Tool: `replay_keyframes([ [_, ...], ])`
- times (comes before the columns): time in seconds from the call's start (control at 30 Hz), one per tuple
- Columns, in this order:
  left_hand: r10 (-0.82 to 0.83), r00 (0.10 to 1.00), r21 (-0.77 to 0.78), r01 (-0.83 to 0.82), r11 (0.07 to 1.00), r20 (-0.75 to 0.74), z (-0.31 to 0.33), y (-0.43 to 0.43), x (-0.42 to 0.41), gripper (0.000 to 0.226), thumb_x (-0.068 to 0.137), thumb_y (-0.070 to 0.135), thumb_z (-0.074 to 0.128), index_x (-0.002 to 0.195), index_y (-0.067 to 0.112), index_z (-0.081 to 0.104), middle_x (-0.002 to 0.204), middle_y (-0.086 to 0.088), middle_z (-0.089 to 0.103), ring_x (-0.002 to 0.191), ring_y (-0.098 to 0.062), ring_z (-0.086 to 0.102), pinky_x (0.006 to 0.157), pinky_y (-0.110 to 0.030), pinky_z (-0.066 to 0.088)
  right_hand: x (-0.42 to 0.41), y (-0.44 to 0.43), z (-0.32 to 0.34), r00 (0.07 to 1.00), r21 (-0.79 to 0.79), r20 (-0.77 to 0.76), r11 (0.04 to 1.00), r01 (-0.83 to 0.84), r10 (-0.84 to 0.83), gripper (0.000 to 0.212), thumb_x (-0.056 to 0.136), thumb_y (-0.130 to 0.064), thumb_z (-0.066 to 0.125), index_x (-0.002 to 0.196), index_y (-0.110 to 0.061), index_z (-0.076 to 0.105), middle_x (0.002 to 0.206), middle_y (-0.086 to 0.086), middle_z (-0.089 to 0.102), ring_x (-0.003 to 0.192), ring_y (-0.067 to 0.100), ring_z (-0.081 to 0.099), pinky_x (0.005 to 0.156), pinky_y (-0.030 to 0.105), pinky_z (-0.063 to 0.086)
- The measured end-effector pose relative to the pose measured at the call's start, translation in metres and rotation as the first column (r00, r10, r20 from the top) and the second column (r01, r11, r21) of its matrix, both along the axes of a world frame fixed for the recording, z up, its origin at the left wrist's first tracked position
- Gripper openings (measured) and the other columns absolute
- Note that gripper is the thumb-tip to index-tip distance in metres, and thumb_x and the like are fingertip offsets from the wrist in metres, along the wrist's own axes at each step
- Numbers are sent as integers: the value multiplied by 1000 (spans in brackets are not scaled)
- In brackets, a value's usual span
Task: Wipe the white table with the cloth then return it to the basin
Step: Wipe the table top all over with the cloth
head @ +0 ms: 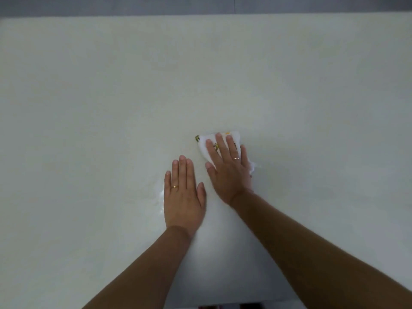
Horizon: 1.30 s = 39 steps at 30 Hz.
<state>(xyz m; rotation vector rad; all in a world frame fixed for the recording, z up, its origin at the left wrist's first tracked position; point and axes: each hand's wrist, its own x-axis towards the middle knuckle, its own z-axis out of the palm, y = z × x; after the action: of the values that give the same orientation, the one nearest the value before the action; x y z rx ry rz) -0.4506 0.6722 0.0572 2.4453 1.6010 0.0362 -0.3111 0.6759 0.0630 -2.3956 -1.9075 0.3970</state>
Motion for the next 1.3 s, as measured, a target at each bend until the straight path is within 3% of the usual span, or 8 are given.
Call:
replay_keyframes([
  [0.1,5,1000,-5,-5,1000,17,1,0,1,60,95,31,24,148,1,27,156,-17,24,146,-29,19,118,-41,8,53,6,-4,996,-9,86,1000,-13,13,56,98,-38,31,150,-28,13,160,0,7,147,22,5,116,46,3],
  [0.3,21,1000,-18,-21,1000,10,0,0,2,61,95,30,25,149,2,23,157,-14,21,146,-27,16,118,-41,7,50,57,-4,801,-25,9,800,599,-599,59,98,-36,27,151,-23,4,160,1,-3,147,24,-4,115,50,-4],
  [0.47,25,999,-37,-26,999,-23,-1,1,2,60,96,32,22,149,4,23,158,-13,19,147,-26,15,118,-42,10,0,61,-3,997,19,48,998,61,-61,58,97,-38,26,150,-22,8,160,3,4,147,26,2,116,49,-2],
  [0.6,18,1000,-53,-17,998,14,1,2,1,60,95,30,25,148,2,27,157,-14,22,146,-28,19,118,-43,12,66,68,-2,958,27,102,962,-271,267,56,96,-36,35,149,-24,20,158,2,15,146,24,15,116,46,8],
  [0.83,4,997,-77,2,997,73,11,7,10,60,93,27,28,147,1,29,156,-14,23,145,-29,19,118,-40,9,72,107,-1,866,-64,62,864,499,-496,58,99,-37,24,151,-23,2,160,2,-5,146,26,-5,115,52,-2],
  [0.93,-44,995,-66,50,997,88,15,21,33,60,95,30,28,149,4,26,157,-12,22,147,-26,15,119,-39,7,27,108,-4,988,-18,71,990,142,-140,58,99,-37,23,150,-22,1,160,3,-3,146,27,-3,115,51,-4],
  [1.07,-45,995,-29,48,998,94,14,51,65,60,94,31,29,147,2,31,156,-15,26,146,-26,20,119,-40,9,76,109,0,965,11,64,967,-254,253,55,98,-37,29,150,-26,13,160,-1,8,147,21,7,116,45,3],
  [1.3,-55,998,-34,56,998,26,-2,87,83,67,97,45,14,152,8,7,161,-7,1,148,-19,-4,120,-36,-5,136,139,-4,890,-34,56,890,455,-452,56,100,-37,24,151,-24,5,160,0,-1,147,24,-1,116,48,-1],
])
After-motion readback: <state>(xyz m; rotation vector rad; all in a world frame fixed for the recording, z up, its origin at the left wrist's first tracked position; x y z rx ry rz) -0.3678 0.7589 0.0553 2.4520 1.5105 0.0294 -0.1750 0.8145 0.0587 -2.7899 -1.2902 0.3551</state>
